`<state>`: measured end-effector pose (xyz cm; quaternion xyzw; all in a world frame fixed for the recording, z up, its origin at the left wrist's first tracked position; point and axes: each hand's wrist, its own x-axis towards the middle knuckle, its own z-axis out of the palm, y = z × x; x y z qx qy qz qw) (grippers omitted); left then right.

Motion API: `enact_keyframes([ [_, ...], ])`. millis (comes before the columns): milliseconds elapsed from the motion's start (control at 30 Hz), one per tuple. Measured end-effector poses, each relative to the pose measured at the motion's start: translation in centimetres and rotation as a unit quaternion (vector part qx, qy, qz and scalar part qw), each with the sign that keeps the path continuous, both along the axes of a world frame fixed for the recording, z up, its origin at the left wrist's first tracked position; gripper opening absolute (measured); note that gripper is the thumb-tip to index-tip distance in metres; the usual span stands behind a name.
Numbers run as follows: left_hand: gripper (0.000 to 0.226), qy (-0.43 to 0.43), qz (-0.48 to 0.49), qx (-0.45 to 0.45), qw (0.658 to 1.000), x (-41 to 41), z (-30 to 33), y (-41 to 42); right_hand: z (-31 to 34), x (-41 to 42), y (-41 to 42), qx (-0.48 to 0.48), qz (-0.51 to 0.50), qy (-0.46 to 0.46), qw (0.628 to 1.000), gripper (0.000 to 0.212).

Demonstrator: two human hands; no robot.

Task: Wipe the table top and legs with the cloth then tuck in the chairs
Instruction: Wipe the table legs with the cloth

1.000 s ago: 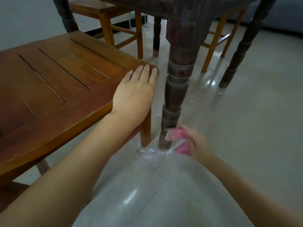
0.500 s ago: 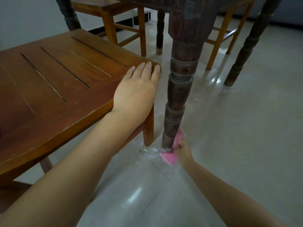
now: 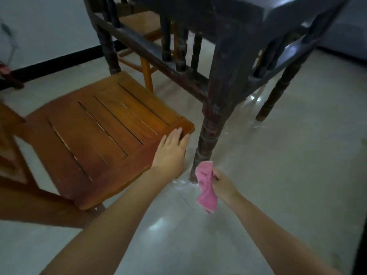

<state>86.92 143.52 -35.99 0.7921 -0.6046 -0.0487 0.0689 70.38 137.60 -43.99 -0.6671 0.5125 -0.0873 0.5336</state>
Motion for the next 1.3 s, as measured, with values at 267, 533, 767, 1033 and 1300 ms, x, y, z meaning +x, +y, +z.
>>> enact_keyframes([
  [267, 0.063, 0.162, 0.069, 0.07, 0.982, -2.0, 11.6, 11.3, 19.0, 1.4, 3.9, -0.015, 0.092, 0.11, 0.99, 0.022],
  [533, 0.054, 0.174, 0.102, 0.084, 0.976, 0.7, 27.8, 18.8, 36.7, 4.9, 9.0, -0.064, 0.137, 0.113, 0.982, 0.013],
  [767, 0.055, 0.156, 0.131, 0.116, 0.972, 1.5, 33.6, 24.0, 41.6, 6.9, 12.1, -0.233, 0.286, 0.164, 0.915, 0.032],
  [1033, 0.048, 0.11, 0.271, 0.146, 0.945, 2.5, 35.0, 35.4, 41.7, 9.0, 21.9, -0.195, 0.444, 0.176, 0.857, 0.041],
  [1300, 0.053, 0.087, 0.354, 0.146, 0.92, 8.6, 36.9, 47.9, 43.5, 18.8, 34.6, -0.234, 0.592, 0.144, 0.758, 0.071],
])
